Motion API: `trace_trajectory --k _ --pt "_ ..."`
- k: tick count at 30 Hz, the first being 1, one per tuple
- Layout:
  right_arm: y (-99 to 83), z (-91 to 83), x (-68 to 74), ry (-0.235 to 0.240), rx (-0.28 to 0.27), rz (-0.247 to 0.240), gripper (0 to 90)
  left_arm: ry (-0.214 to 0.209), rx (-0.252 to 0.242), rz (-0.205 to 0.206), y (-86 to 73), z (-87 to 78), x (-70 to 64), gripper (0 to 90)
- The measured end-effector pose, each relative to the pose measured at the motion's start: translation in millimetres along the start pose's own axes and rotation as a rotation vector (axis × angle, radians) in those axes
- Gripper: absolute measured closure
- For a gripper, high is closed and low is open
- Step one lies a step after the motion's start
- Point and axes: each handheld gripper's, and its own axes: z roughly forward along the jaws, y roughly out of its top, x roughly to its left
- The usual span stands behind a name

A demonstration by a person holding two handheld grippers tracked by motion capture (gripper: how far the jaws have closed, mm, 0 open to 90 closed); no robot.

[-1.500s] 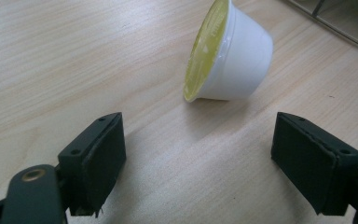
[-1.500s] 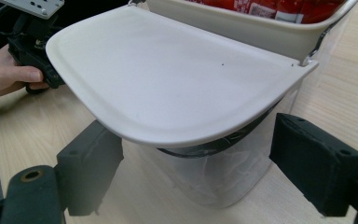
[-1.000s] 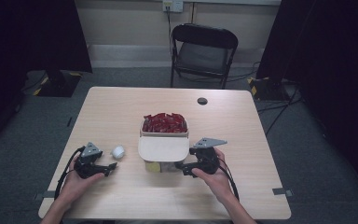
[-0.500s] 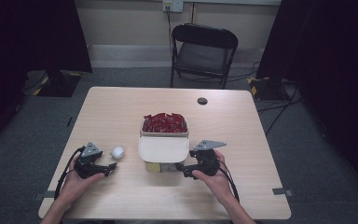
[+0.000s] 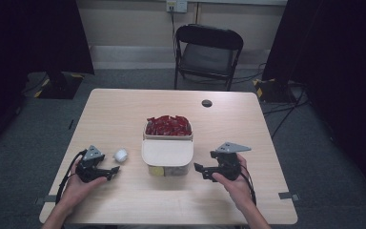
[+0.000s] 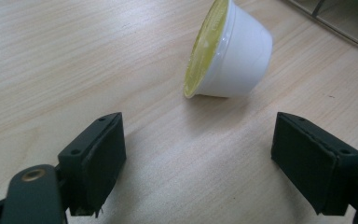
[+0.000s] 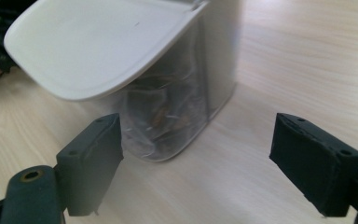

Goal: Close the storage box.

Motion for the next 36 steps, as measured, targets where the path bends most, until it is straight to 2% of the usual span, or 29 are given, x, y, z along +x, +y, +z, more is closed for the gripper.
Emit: trace_trajectory --k 5,6,8,9,10,11,12,16,20,21,22,23,27,28,32,33,36 --pt "0.0 -10.4 -13.9 -0.039 -0.025 0.026 15.2 0.0 0.0 0.0 0.0 0.0 0.0 17.2" --pt "-3.4 -13.5 -24.1 -0.058 -0.031 0.052 15.1 0.0 0.0 0.0 0.0 0.0 0.0 17.2" --pt "-5.1 -13.9 -27.6 -0.072 -0.033 0.067 15.0 0.0 -0.001 0.0 0.0 0.0 0.0 17.2" --pt "-9.4 -13.9 -38.7 -0.106 -0.028 0.113 14.4 0.0 -0.001 0.0 0.0 0.0 0.0 17.2" --pt "-11.7 -13.4 -45.0 -0.126 -0.027 0.129 14.4 0.0 0.0 0.0 0.0 0.0 0.0 17.2" --pt "-11.7 -13.4 -45.0 -0.126 -0.027 0.129 14.4 0.0 0.0 0.0 0.0 0.0 0.0 17.2" --pt "-15.8 -12.0 -58.1 -0.161 -0.015 0.166 14.4 0.0 0.0 0.0 0.0 0.0 0.0 17.2" --pt "-21.0 -7.7 -73.8 -0.208 0.002 0.201 14.4 0.0 0.0 0.0 0.0 0.0 0.0 17.2" --pt "-25.0 -2.9 -82.3 -0.256 0.031 0.192 14.5 0.001 0.0 0.0 0.0 -0.1 -0.2 17.2" --pt "-28.6 0.9 -88.9 -0.272 0.065 0.196 14.5 0.001 0.0 -0.001 -0.1 -0.1 -0.2 17.2" --pt "-29.4 1.8 -90.1 -0.286 0.073 0.193 14.6 0.002 -0.003 -0.006 -0.1 0.1 -0.5 17.2" --pt "-29.4 1.8 -90.1 -0.286 0.073 0.193 14.6 0.002 -0.003 -0.006 -0.1 0.1 -0.5 17.2" --pt "-36.1 8.8 -100.8 -0.321 0.137 0.178 14.6 0.002 0.0 -0.002 -0.1 -0.1 -0.3 17.2" --pt "-37.3 9.7 -102.5 -0.325 0.147 0.186 14.6 0.002 0.001 -0.001 -0.1 -0.2 -0.2 17.2" --pt "-40.0 13.2 -104.3 -0.342 0.173 0.18 14.6 0.002 0.001 -0.002 -0.1 -0.1 -0.2 17.2" --pt "-40.4 15.6 -102.4 -0.369 0.181 0.157 14.5 0.002 0.001 -0.002 -0.1 -0.1 -0.2 17.2" --pt "-41.5 19.1 -98.3 -0.398 0.186 0.124 14.3 0.002 0.001 -0.002 -0.1 -0.1 -0.2 17.2"
